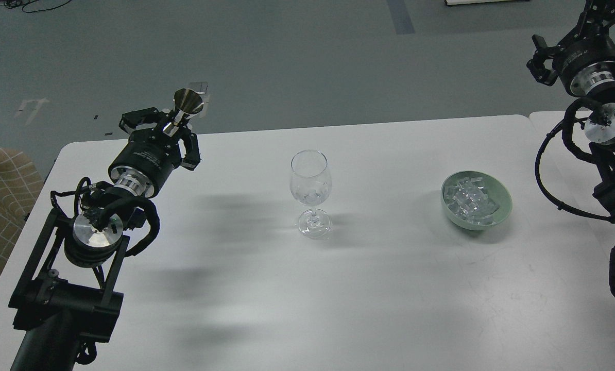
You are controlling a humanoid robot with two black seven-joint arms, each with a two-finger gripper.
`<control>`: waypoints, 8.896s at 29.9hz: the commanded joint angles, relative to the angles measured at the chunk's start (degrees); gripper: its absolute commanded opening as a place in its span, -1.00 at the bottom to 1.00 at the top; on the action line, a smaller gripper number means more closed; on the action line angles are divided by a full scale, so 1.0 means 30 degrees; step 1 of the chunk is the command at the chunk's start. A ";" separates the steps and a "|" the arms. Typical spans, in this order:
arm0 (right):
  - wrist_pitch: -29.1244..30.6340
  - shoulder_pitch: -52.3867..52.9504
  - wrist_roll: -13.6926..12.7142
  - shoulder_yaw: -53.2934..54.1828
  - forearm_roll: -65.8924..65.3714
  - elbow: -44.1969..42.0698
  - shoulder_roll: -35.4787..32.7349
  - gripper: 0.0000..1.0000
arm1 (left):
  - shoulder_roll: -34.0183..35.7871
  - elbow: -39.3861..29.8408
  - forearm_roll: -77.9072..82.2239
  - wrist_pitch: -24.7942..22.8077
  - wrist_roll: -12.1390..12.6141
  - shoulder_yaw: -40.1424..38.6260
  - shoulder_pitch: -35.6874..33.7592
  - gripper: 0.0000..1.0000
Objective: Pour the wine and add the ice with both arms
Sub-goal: 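Turn the jigger upright and carry it back toward its start spot, then lower the metal jigger onto the table with the left gripper, then open the left gripper and lift it off the standing jigger, then raise the open left gripper and hold it above the jigger, then reach the right gripper down into the green ice bowl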
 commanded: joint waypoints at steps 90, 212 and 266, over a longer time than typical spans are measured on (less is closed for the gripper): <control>-0.0789 -0.0486 0.0033 -0.2046 -0.0100 0.0703 -0.0614 1.00 | 0.0463 1.5741 -0.5132 -0.7346 -0.1490 -0.0929 -0.3758 -0.15; -0.0525 -0.3562 -0.0143 -0.2104 -0.0158 0.7441 -0.6237 1.00 | 0.4975 0.3026 0.6528 0.0510 -0.1606 0.2763 -0.4959 0.94; -0.0701 -0.4264 0.1732 -1.2593 -2.6437 1.4384 -1.1278 0.95 | 0.3746 0.3378 0.5004 -0.4797 -0.2339 0.2235 -0.5194 0.96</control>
